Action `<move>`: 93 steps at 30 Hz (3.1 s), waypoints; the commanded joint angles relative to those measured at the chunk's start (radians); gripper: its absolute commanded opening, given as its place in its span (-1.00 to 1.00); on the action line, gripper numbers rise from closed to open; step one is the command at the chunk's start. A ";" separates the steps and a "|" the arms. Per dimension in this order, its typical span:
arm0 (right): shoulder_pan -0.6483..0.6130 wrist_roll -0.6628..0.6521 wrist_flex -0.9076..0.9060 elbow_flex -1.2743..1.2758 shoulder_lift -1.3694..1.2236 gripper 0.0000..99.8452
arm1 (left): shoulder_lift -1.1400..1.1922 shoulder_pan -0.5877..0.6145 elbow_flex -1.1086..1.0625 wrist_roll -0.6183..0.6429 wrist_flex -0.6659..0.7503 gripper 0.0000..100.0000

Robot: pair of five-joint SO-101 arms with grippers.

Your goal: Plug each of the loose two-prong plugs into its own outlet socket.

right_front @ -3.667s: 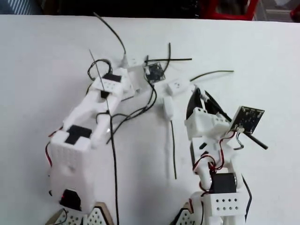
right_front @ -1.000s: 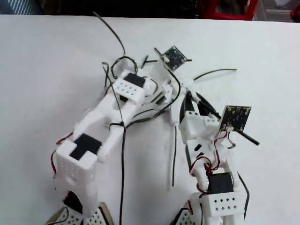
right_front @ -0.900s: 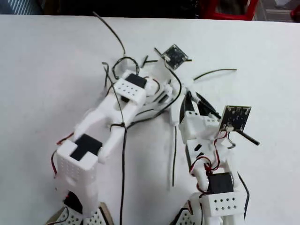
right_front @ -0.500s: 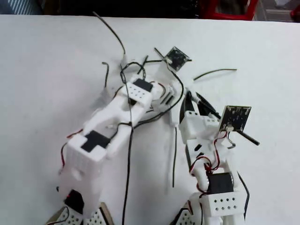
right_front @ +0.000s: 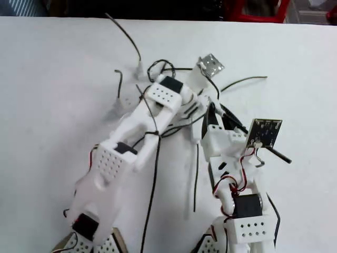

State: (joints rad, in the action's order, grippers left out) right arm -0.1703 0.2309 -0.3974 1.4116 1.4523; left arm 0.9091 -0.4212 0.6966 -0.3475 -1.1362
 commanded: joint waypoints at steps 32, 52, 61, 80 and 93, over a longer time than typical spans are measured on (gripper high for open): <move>-0.004 -0.011 0.022 -0.011 0.012 -0.97 | -0.248 0.024 0.258 -0.032 -0.649 -0.95; -0.004 -0.011 0.022 -0.011 0.007 -0.97 | -0.588 -0.038 -0.718 -0.035 -0.169 -0.95; -0.004 -0.011 0.022 -0.011 0.007 -0.97 | -0.602 -0.036 -0.801 -0.034 -0.175 -0.63; -0.010 -0.078 0.016 -0.009 0.005 -0.97 | -0.862 -0.019 -0.994 -0.029 -0.157 -0.55; -0.005 -0.078 0.016 -0.009 0.005 -0.97 | -0.846 0.031 -0.795 -0.029 -0.354 -0.50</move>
State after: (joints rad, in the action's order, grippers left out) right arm -0.1703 0.1634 -0.3974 1.4131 1.4523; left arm 0.0974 -0.4350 -0.2378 -0.3751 -1.3694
